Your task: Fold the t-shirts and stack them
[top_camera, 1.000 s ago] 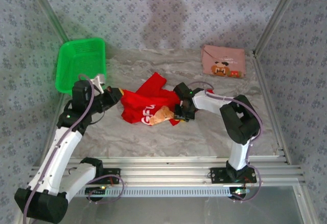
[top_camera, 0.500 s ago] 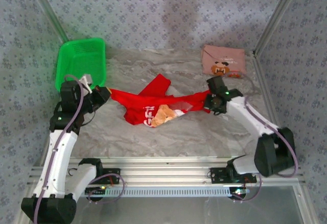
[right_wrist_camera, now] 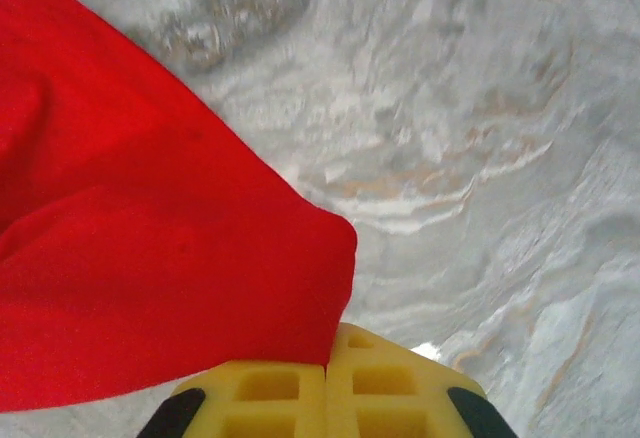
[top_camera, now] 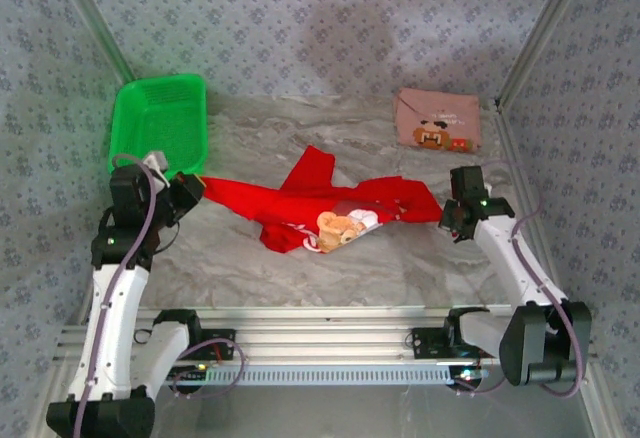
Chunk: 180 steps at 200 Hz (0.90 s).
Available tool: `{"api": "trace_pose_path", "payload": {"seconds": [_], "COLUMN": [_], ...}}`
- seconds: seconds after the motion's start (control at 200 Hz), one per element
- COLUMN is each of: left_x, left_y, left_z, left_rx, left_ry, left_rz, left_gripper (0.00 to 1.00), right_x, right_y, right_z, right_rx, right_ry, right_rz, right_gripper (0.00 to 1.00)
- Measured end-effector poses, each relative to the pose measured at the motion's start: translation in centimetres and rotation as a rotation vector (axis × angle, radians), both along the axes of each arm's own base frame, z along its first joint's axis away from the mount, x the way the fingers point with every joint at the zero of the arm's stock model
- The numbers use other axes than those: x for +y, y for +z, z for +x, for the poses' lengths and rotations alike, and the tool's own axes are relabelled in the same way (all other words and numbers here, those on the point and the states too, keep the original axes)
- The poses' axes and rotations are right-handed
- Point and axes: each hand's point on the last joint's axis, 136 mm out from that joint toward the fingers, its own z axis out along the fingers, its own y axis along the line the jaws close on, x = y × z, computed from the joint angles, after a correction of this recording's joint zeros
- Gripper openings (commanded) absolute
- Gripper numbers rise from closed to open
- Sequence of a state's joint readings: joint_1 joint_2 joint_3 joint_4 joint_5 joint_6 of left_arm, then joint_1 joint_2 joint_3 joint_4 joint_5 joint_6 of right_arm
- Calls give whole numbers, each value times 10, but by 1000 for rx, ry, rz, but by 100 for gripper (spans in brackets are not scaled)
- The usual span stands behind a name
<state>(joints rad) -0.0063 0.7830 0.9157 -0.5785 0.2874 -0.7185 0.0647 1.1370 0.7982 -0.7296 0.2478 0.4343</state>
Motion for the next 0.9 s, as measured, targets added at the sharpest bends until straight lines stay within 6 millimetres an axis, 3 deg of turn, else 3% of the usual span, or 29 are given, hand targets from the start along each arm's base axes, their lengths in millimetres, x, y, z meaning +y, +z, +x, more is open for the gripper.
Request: {"api": "trace_pose_path", "payload": {"seconds": [0.055, 0.15, 0.265, 0.36, 0.435, 0.5, 0.58, 0.68, 0.804, 0.899], "left_x": [-1, -5, -15, -22, -24, -23, -22, -22, -21, -20], "left_y": [-4, -20, -45, -69, -85, -91, -94, -98, -101, -102], "left_z": [-4, -14, -25, -34, -41, -44, -44, -43, -42, -43], "left_rx": [0, 17, 71, 134, 184, 208, 218, 234, 240, 243], "left_ry": [-4, -23, -62, -85, -88, -83, -79, -84, -89, -88], "left_rz": [-1, -4, -8, -12, -12, -4, 4, 16, 36, 46], "left_gripper": [0, 0, 0, 0, 0, 0, 0, 0, 0, 0], "right_x": [4, 10, 16, 30, 45, 58, 76, 96, 116, 125], "right_y": [-7, -13, 1, 23, 37, 36, 18, -12, -46, -67], "right_z": [-7, -18, -11, 22, 63, 103, 150, 183, 200, 197], "right_rx": [28, 66, 31, -28, -46, -29, 11, 86, 191, 261], "right_ry": [-14, -43, -40, 5, 58, 107, 171, 236, 296, 317], "right_rz": [34, 83, 124, 190, 243, 276, 300, 300, 280, 265], "right_gripper": [40, 56, 70, 70, 71, 70, 70, 69, 67, 64]}}
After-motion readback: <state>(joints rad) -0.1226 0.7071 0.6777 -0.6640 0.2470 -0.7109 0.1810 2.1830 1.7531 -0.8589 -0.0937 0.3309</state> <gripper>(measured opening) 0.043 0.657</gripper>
